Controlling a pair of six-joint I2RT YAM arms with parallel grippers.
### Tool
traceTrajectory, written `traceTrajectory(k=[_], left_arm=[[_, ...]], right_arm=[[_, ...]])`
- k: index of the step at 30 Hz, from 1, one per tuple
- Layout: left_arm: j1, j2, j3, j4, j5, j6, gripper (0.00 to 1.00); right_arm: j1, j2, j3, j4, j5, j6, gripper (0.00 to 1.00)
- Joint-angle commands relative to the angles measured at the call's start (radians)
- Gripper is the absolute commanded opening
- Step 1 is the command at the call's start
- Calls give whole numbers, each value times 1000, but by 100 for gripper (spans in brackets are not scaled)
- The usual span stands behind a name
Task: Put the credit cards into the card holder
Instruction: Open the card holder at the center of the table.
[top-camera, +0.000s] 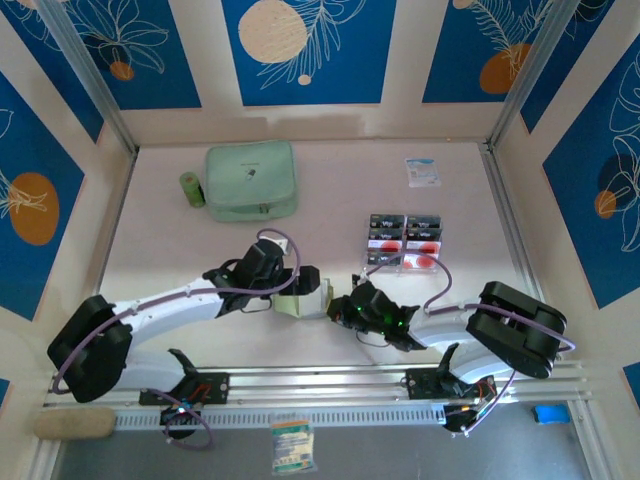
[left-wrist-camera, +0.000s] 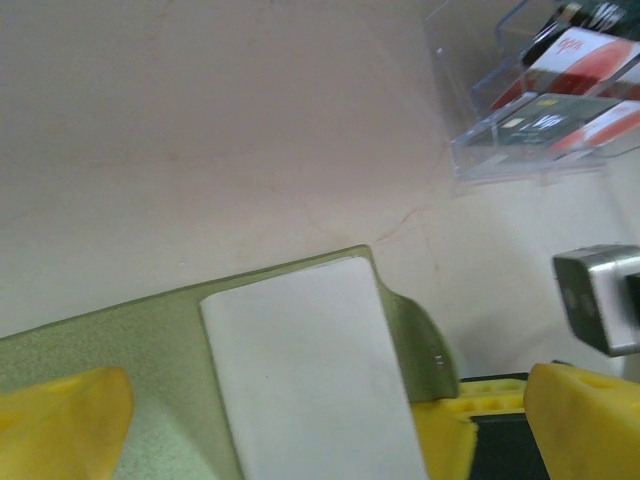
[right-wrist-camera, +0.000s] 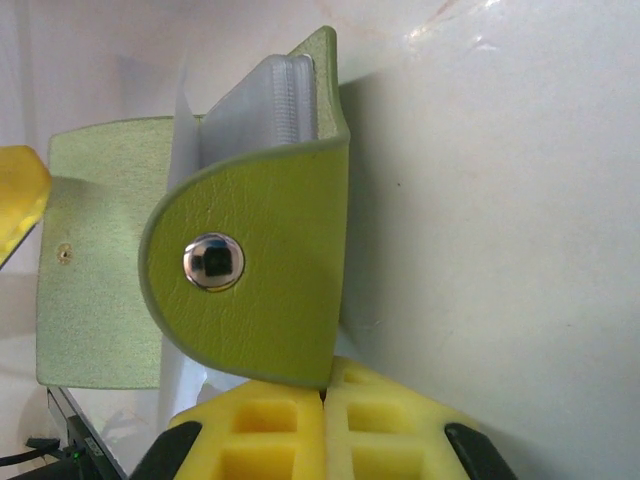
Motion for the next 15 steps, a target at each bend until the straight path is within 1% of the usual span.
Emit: traceTrajectory(k=[1, 4, 6, 9, 12, 15], left_arm=[[7, 9, -20, -34, -47, 73, 100], [7, 7, -22, -36, -55, 87, 100], [8, 7, -25, -34, -58, 91, 100], [8, 7, -26, -30, -60, 95, 100], [7, 9, -23, -28, -64, 104, 100], [7, 17, -24, -28, -71, 112, 100]], right_arm=[[-24, -62, 25, -76, -14, -40, 15], [-52, -149, 28, -173, -21, -69, 26], [-70, -217, 29, -240, -21, -85, 31], [-99, -312, 37, -339, -28, -111, 31], [-121, -374, 50, -396, -41, -139, 26], [-131, -386, 70, -413, -54, -155, 20]])
